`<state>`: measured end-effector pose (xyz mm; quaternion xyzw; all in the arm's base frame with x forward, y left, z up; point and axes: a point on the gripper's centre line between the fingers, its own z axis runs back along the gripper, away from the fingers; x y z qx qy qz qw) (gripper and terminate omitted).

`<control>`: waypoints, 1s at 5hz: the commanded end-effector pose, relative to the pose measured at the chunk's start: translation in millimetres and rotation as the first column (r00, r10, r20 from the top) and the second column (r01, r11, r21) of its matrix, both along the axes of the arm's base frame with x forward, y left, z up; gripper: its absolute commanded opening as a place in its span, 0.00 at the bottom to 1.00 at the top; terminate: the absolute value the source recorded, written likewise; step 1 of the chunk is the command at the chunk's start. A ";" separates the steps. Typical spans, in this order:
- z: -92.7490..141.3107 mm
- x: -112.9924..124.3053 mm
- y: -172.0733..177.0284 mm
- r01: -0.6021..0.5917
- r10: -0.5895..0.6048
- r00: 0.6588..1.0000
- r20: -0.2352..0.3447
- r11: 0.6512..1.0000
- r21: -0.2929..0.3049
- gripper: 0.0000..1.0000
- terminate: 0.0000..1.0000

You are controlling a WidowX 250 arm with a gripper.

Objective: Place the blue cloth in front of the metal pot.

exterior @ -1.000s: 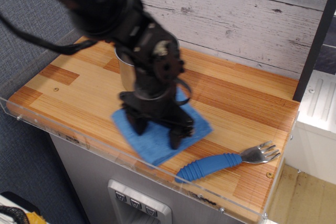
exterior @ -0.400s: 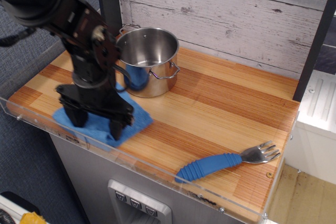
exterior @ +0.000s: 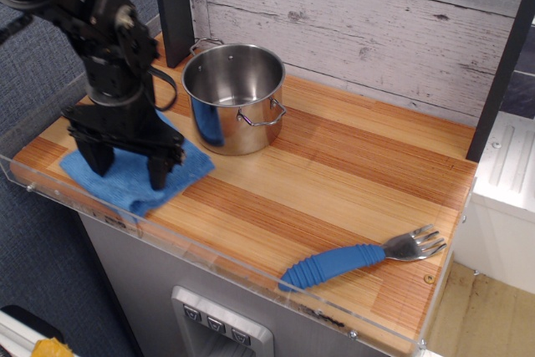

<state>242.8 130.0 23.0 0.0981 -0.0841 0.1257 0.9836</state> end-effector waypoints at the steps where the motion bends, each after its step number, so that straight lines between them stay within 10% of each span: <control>1: 4.3 3.4 3.7 0.013 -0.014 1.000 0.017 1.000 0.012 1.00 0.00; 5: 23.8 9.4 -15.1 0.045 -0.045 0.997 0.062 0.999 -0.003 1.00 0.00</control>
